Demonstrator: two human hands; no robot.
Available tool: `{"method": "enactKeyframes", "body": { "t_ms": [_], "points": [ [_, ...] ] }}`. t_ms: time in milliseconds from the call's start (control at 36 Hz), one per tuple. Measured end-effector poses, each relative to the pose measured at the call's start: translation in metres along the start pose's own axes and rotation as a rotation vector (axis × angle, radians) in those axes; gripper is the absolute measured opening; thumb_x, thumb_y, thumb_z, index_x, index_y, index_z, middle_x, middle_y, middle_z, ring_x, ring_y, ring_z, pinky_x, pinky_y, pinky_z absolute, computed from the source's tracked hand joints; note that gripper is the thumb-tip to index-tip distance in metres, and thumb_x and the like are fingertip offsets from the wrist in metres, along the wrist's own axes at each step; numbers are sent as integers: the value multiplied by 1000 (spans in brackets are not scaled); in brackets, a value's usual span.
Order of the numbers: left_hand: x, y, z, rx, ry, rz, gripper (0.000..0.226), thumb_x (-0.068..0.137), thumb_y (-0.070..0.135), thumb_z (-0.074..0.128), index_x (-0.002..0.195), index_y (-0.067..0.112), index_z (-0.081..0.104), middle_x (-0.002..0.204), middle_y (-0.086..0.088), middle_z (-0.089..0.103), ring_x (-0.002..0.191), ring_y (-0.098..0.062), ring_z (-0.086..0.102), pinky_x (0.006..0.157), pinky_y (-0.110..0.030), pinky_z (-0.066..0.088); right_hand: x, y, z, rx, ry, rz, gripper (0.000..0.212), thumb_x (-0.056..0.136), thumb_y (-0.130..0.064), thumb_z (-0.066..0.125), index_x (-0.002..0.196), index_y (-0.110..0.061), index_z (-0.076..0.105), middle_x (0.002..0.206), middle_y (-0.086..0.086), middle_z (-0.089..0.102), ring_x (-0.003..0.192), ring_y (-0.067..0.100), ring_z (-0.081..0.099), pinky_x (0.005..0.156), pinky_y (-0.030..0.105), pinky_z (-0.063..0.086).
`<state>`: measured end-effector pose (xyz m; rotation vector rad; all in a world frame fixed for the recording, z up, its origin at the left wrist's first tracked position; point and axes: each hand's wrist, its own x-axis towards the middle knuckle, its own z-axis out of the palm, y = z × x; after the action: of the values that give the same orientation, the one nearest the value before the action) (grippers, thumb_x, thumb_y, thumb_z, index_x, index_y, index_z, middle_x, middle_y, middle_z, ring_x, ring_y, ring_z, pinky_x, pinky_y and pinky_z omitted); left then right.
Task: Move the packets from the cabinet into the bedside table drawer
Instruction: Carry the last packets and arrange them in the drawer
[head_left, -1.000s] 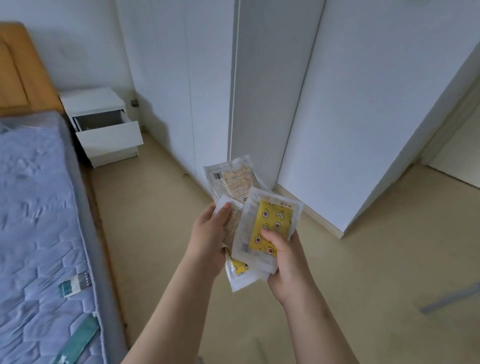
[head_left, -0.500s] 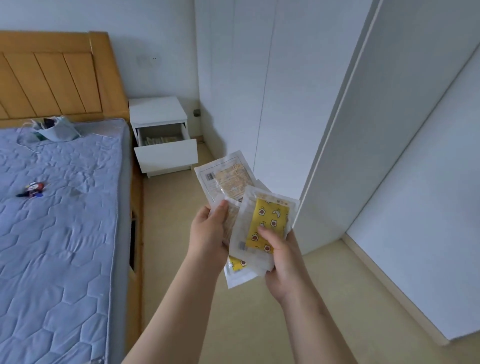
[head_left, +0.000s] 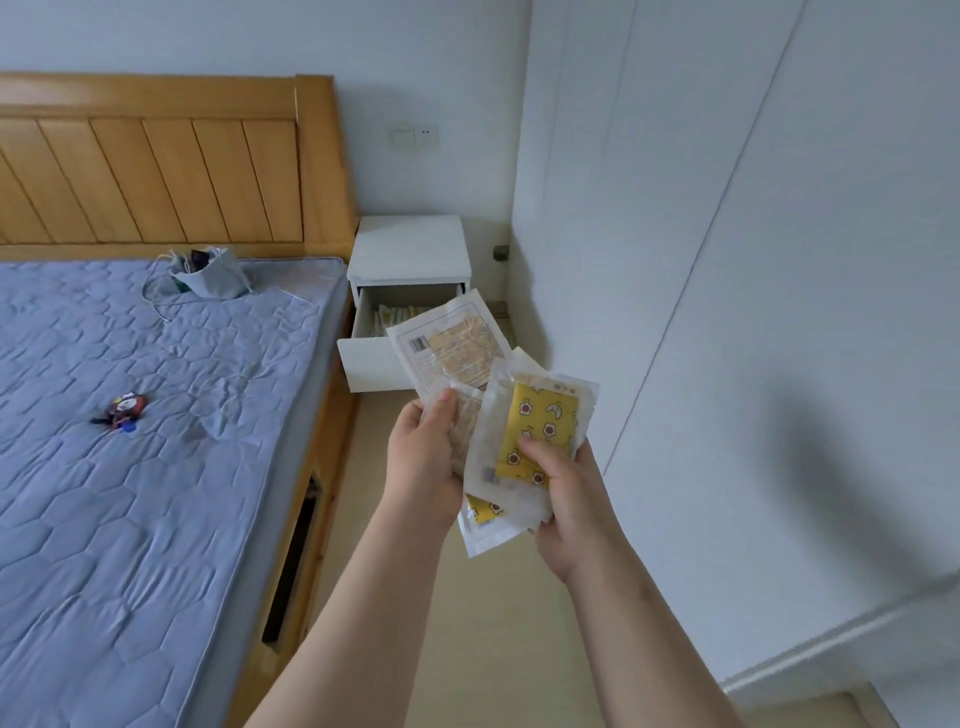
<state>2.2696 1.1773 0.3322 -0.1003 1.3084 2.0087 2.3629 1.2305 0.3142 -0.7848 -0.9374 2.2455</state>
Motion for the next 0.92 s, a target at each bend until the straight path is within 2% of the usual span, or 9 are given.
{"method": "enactKeyframes", "body": {
  "t_ms": [194, 333, 417, 500, 583, 639, 778, 861, 917],
  "points": [
    [111, 41, 5, -73, 163, 34, 13, 95, 20, 55, 84, 13, 53, 83, -8, 68, 74, -24, 67, 79, -49, 55, 128, 2, 43, -53, -90, 169, 29, 88, -1, 55, 115, -13, 56, 116, 19, 64, 107, 38, 61, 82, 51, 53],
    [206, 70, 7, -64, 200, 49, 15, 95, 21, 54, 82, 14, 52, 79, -6, 67, 61, -19, 66, 51, -33, 55, 225, 9, 74, -98, -107, 177, 27, 88, -1, 55, 112, -15, 58, 110, 14, 65, 97, 31, 64, 70, 41, 56],
    [270, 99, 16, -82, 175, 31, 15, 95, 19, 54, 81, 14, 52, 75, -5, 68, 56, -17, 67, 47, -31, 53, 288, 7, 100, -87, -95, 175, 26, 88, -2, 56, 111, -14, 57, 107, 14, 67, 95, 32, 65, 73, 44, 55],
    [335, 136, 30, -60, 141, 15, 16, 96, 18, 53, 81, 13, 50, 77, -6, 67, 62, -19, 66, 51, -34, 55, 351, 1, 132, -70, -64, 160, 27, 88, -3, 56, 113, -13, 57, 105, 13, 68, 91, 29, 67, 70, 42, 56],
    [392, 166, 44, -35, 123, 19, 16, 96, 18, 52, 82, 12, 49, 80, -8, 66, 71, -23, 65, 70, -44, 57, 407, -6, 159, -34, -52, 150, 29, 89, -2, 56, 116, -12, 56, 106, 13, 68, 93, 30, 67, 71, 41, 56],
    [426, 177, 53, -24, 120, 2, 15, 96, 18, 52, 83, 11, 50, 82, -9, 67, 74, -24, 66, 75, -48, 56, 440, -9, 168, -15, -36, 150, 30, 89, -1, 55, 117, -12, 56, 109, 14, 68, 98, 32, 66, 74, 45, 55],
    [503, 182, 73, 9, 115, -77, 9, 96, 18, 52, 94, 9, 53, 91, -10, 69, 76, -24, 68, 63, -42, 58, 517, -15, 170, 9, 24, 185, 28, 88, -1, 56, 112, -14, 58, 105, 12, 69, 93, 30, 67, 74, 45, 55],
    [552, 185, 85, 22, 152, -83, 9, 96, 18, 52, 91, 10, 52, 88, -9, 69, 69, -21, 68, 51, -34, 57, 568, -16, 171, 28, 19, 215, 25, 89, 1, 54, 107, -16, 58, 99, 9, 71, 89, 27, 68, 70, 43, 55],
    [585, 185, 93, 22, 179, -77, 10, 96, 18, 52, 89, 11, 51, 84, -7, 68, 65, -19, 68, 50, -33, 56, 605, -17, 172, 11, 15, 243, 25, 89, 1, 54, 107, -17, 58, 97, 8, 71, 88, 27, 68, 69, 43, 55]
  ]
}}
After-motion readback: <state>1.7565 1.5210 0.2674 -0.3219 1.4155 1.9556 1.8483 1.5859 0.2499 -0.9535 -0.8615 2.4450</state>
